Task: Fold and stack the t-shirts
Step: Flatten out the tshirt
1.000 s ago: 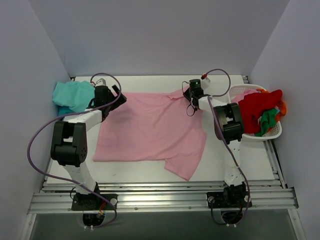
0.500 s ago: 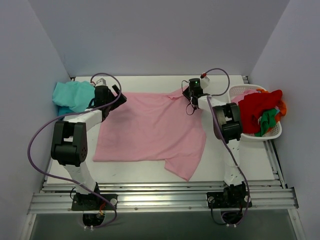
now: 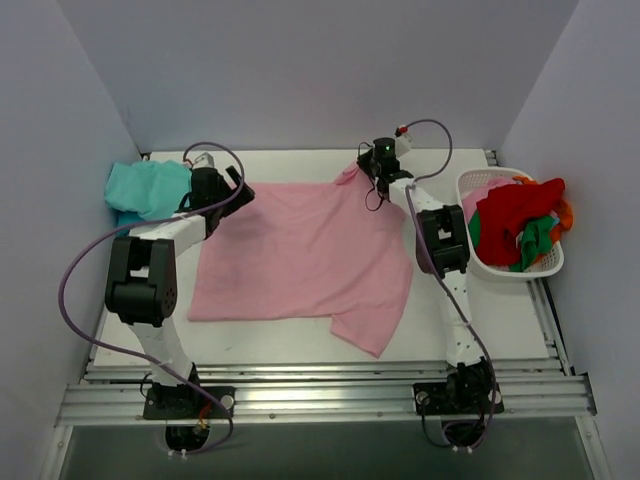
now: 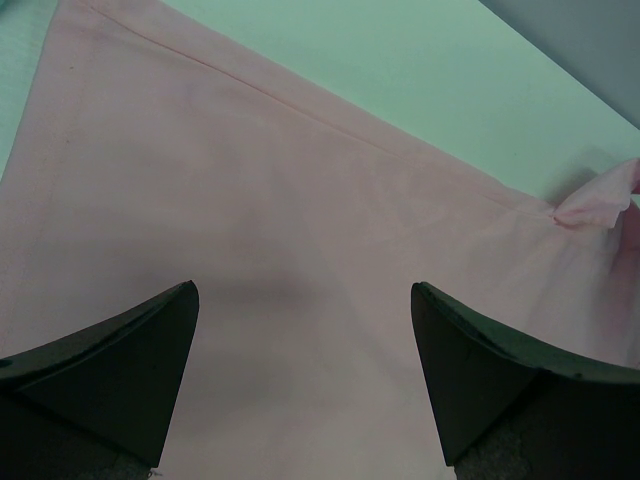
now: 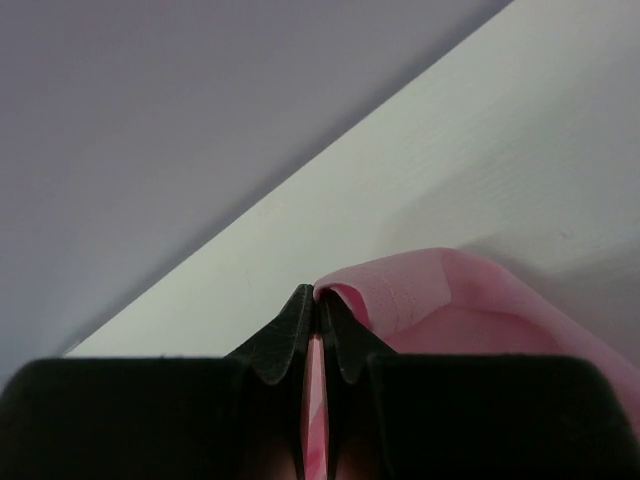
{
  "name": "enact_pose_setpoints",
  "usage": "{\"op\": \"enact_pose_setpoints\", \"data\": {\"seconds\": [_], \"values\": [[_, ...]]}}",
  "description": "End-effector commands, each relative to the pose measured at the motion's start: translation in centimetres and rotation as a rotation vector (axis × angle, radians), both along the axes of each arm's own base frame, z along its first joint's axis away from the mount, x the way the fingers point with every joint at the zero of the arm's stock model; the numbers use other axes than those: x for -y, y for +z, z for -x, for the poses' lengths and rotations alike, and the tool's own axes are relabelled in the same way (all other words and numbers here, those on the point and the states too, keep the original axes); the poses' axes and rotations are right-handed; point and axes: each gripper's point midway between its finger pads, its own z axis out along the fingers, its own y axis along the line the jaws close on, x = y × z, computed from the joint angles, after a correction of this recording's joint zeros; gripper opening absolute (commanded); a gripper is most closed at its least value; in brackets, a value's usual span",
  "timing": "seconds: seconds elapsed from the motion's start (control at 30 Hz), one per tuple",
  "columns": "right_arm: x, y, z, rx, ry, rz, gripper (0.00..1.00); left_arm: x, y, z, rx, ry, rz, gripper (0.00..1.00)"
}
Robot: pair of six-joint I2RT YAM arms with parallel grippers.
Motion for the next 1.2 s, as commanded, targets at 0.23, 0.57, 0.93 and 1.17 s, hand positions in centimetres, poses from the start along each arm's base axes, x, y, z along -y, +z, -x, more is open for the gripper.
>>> {"op": "enact_pose_setpoints", "data": {"seconds": [0.23,0.57,0.93,1.17], "values": [[-1.5,-0.3,-4.2,0.191,0.072,-0.240,0.88,0.6,2.0,-2.6,0.085,-0.035,-0.014,0.96],[-0.7,12.2,-0.9,0.646,0.181,-0.423,1.00,1.0,2.9,-2.4,0.099,-0.039,-0.027,0.97],[5.4,23.5,11.1,0.653,0.061,-0.206,1.00,-0.8,8.2,2.1,0.147,0.055,-0.093,0.97],[11.6,19.5,21.3,0.324,-0.170,0.039,1.00,-1.8,11.0,9.4,0.145,0.141,-0.089,0.97]]}}
